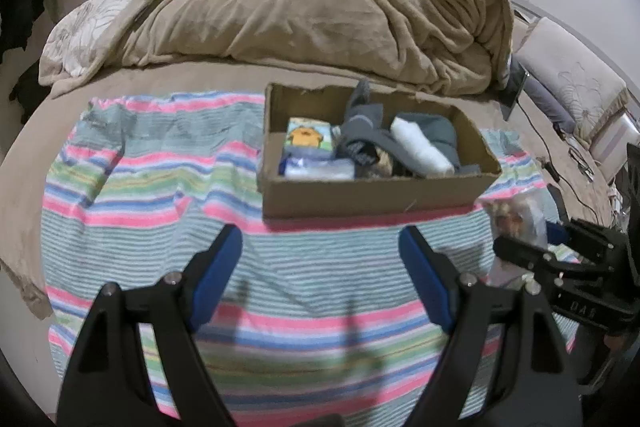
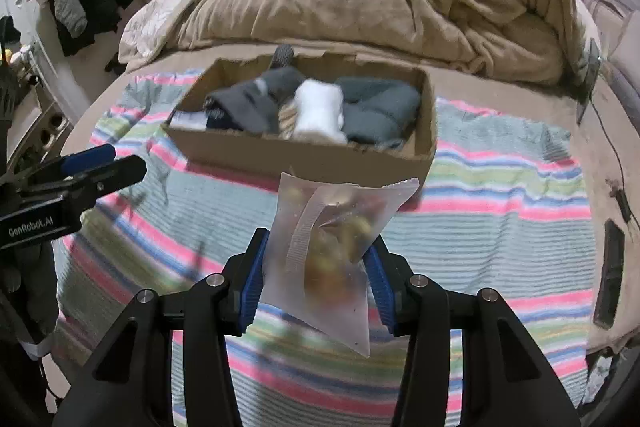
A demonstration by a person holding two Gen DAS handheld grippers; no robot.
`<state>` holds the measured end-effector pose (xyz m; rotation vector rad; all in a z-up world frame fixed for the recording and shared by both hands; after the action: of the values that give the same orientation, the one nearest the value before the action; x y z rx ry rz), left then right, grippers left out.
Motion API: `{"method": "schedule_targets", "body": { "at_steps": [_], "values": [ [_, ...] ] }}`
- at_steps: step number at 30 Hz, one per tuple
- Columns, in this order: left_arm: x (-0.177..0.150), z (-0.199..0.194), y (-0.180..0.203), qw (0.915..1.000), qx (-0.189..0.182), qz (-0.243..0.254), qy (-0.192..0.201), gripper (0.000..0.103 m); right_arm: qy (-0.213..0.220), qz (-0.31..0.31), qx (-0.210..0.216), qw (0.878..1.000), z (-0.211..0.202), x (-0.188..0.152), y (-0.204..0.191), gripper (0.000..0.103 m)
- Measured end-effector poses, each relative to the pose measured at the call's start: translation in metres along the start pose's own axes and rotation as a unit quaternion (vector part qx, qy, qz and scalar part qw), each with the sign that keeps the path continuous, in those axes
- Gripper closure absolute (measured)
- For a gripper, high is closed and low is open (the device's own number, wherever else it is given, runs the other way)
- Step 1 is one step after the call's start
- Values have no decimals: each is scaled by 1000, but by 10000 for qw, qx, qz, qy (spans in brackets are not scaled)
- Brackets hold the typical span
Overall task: Organize objects
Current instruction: 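Carry the snack bag over the box with the right tool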
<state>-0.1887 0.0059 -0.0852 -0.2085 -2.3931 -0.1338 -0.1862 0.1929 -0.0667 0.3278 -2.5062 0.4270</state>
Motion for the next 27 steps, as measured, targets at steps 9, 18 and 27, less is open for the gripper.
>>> {"method": "schedule_targets", "body": {
  "at_steps": [9, 18, 27],
  "values": [
    [18, 7, 4, 10000, 21, 79, 41, 21, 261, 2, -11, 9997, -3, 28, -1, 53],
    [35, 17, 6, 9999, 9, 137, 99, 21, 465, 2, -20, 9989, -3, 51, 2, 54],
    [47, 33, 9, 9998, -15, 174, 89, 21, 589, -12, -35, 9983, 9, 78, 6, 54]
  ]
}}
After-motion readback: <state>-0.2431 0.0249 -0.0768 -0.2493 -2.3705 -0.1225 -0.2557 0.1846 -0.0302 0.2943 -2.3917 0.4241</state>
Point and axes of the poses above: each gripper's, at about its wrist camera, not at the fingertips, and z roughly the way its jaws point, y to its right, x to its top, the point moved 8 cm from there along z, roughly the way its jaws point, and after that the axes turned 12 degrees about z, right-handed, at the moved point
